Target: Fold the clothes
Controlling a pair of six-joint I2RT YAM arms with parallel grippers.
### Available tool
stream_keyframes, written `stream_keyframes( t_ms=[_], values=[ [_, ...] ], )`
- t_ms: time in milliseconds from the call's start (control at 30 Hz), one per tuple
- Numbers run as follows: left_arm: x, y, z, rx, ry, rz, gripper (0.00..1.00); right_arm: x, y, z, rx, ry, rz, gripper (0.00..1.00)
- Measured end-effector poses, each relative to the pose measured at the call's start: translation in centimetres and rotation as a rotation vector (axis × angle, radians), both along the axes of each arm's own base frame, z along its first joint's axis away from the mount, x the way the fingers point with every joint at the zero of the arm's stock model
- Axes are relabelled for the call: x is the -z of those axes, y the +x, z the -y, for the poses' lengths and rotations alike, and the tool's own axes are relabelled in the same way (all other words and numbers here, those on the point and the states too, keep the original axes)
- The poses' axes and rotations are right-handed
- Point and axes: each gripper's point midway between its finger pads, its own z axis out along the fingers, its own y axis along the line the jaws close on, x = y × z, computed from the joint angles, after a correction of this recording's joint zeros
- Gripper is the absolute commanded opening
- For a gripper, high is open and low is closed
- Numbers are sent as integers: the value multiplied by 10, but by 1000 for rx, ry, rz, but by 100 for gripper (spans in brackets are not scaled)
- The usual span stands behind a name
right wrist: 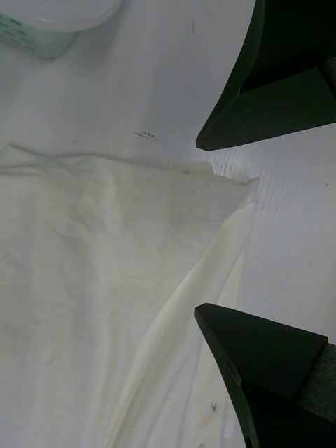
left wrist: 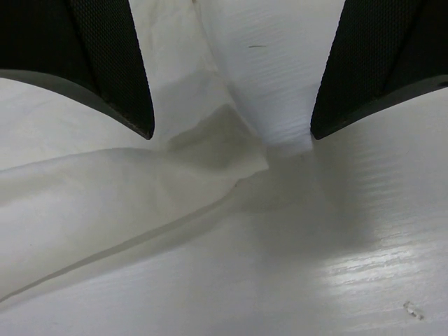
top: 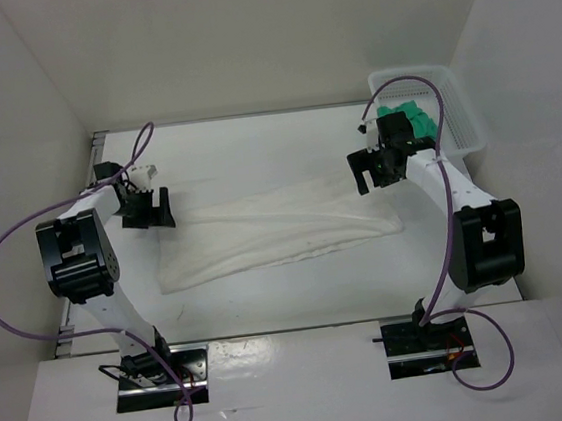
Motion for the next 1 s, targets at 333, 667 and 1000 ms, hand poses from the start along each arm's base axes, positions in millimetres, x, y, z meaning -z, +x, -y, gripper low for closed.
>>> stream_keyframes(
  t_ms=[333, 667, 1000],
  values=[
    [5, 1, 4, 36, 33, 15, 54, -2, -1, 2, 6, -8, 8, 99],
    [9, -7, 1, 22, 20, -15, 0, 0, -3, 4, 10, -15, 2, 99],
    [6, -22, -44, -66, 30, -24, 0, 2, -4, 4, 9, -16, -3, 99]
  ],
)
